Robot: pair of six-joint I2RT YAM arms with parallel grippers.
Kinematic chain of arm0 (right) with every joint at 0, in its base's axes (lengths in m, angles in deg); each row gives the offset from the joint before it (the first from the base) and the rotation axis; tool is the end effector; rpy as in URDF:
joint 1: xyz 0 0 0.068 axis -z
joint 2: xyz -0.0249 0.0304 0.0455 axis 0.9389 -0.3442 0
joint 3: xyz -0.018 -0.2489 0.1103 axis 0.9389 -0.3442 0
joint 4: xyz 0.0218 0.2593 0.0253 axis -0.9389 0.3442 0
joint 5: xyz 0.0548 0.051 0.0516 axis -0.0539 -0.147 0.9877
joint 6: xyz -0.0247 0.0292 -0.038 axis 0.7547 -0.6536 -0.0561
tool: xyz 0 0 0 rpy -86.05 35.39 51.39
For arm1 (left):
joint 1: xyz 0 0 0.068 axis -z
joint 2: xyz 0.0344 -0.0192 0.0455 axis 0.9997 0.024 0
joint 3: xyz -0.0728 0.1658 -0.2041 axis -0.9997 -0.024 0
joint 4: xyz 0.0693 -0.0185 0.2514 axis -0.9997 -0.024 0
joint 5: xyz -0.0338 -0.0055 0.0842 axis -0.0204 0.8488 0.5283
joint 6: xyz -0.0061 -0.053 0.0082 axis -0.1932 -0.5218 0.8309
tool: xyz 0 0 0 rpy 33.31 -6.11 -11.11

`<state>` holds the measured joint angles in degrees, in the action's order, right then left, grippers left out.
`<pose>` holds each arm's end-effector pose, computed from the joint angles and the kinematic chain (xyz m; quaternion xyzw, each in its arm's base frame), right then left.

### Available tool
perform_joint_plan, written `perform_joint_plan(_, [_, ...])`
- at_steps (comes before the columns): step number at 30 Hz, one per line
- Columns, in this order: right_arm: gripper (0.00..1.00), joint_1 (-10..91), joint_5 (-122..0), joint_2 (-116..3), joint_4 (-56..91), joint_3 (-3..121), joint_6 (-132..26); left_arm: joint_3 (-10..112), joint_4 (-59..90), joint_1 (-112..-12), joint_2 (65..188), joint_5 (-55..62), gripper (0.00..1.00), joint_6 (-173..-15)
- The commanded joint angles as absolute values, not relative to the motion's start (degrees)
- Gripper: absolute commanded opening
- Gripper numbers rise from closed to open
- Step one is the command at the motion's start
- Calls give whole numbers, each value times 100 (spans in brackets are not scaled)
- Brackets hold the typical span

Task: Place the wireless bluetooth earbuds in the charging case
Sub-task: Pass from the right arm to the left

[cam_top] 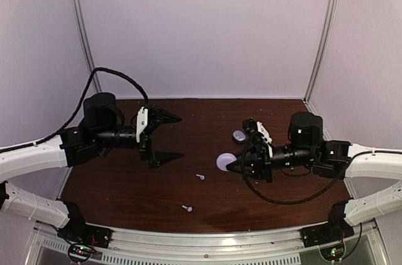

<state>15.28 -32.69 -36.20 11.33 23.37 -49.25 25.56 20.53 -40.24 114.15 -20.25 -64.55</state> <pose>0.1225 0.2086 0.2863 -0.4982 0.5976 0.4954 0.3863 0.1563 -0.2045 0.3179 0.5526 0.5175 -0.3654 0.5415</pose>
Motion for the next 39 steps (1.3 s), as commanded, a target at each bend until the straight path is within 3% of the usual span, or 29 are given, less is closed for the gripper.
perform_joint_plan(1, [11,1612,-2448,-3735,754,2386,-5549,2727,2091,-3144,11604,-858,98,-5357])
perform_joint_plan(12, [13,1623,-1703,-4257,539,2494,-6285,2926,1823,-1860,12264,61,94,-3920])
perform_joint_plan(20, [13,1624,-1610,-4650,746,2643,-6392,3285,1658,-1726,12681,11,74,-3666])
perform_joint_plan(32, [15,1625,-1520,-4745,863,2746,-6358,3459,1560,-1726,12985,105,62,-3520])
perform_joint_plan(39, [20,1625,-1495,-4729,847,2759,-6379,3421,1643,-1726,12983,166,41,-3493])
